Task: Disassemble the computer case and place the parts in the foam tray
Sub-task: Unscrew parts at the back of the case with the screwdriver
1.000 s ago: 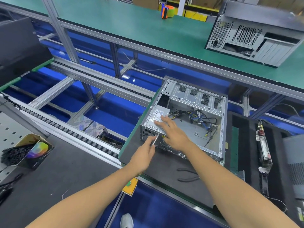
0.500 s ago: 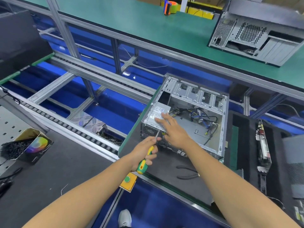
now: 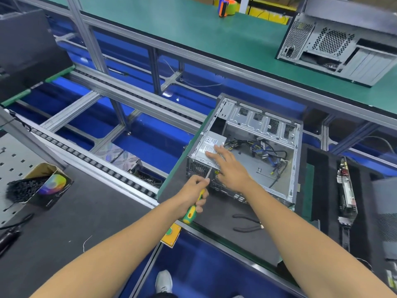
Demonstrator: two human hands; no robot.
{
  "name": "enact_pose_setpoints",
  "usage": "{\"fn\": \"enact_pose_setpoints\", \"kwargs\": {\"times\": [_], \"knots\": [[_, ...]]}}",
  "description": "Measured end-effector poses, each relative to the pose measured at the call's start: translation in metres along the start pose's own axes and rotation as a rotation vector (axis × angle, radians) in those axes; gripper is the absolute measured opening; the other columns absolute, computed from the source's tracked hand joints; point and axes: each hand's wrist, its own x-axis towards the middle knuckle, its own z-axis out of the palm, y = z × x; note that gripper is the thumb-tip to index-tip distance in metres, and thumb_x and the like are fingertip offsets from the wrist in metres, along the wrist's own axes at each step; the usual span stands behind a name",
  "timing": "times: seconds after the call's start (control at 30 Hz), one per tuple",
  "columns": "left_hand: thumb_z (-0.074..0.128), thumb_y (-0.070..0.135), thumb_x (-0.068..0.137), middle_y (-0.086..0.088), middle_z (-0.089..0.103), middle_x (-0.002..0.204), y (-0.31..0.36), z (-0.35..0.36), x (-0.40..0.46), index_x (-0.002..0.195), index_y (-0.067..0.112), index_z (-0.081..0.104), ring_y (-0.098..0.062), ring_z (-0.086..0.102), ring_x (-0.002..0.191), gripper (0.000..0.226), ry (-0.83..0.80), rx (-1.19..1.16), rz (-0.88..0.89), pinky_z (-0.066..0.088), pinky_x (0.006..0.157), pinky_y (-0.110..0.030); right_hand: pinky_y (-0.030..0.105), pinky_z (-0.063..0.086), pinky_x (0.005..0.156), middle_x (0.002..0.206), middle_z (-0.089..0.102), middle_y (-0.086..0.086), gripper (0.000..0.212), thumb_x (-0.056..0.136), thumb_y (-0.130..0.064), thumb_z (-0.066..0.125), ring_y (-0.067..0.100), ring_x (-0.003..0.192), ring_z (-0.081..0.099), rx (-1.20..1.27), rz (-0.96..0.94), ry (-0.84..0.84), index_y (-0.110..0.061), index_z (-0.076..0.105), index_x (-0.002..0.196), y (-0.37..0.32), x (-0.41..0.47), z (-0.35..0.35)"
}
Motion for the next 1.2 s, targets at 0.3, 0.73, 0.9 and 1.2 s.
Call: {"fn": "enact_pose_setpoints", "kwargs": {"times": [0.3, 0.73, 0.9, 1.2], "knots": [[0.058, -0.008, 0.095, -0.014, 0.048, 0.077, 0.003, -0.013, -0.014, 0.108, 0.017, 0.039, -0.016, 0.047, 0.053, 0.034, -0.106, -0.097, 0.038, 0.039, 0.041, -0.022, 0.051, 0.04, 0.111, 0.169, 0.009, -0.002, 0.087, 0.085, -0.001, 0.058, 0.018, 0.157, 0.002, -0.007, 0.021, -0.011, -0.035, 0.026, 0.158, -0.004, -0.002, -0.003], [0.045, 0.053, 0.105, 0.002, 0.063, 0.075, -0.039, -0.001, -0.021, 0.128, 0.053, 0.042, -0.017, 0.055, 0.056, 0.023, 0.184, 0.467, 0.345, 0.047, 0.054, -0.031, 0.052, 0.041, 0.11, 0.169, 0.008, -0.004, 0.088, 0.085, -0.002, 0.059, 0.02, 0.157, 0.003, -0.023, 0.043, -0.026, -0.037, 0.025, 0.158, -0.004, -0.001, -0.004], [0.044, 0.042, 0.108, 0.001, 0.058, 0.102, -0.036, -0.025, -0.016, 0.154, 0.041, 0.02, -0.028, 0.06, 0.061, 0.051, 0.564, 1.512, 0.535, 0.047, 0.05, -0.036, 0.052, 0.039, 0.111, 0.169, 0.008, -0.003, 0.088, 0.084, 0.0, 0.057, 0.02, 0.157, 0.002, -0.027, 0.04, -0.025, -0.036, 0.025, 0.158, -0.005, -0.001, -0.003], [0.064, 0.026, 0.087, 0.004, 0.043, 0.086, -0.029, -0.028, -0.007, 0.09, 0.025, 0.033, -0.022, 0.048, 0.066, 0.031, 0.414, 0.887, 0.442, 0.032, 0.052, -0.032, 0.052, 0.044, 0.106, 0.169, 0.01, -0.002, 0.089, 0.083, -0.002, 0.059, 0.021, 0.155, 0.006, -0.043, 0.03, -0.013, -0.037, 0.025, 0.158, -0.001, -0.001, 0.0]]}}
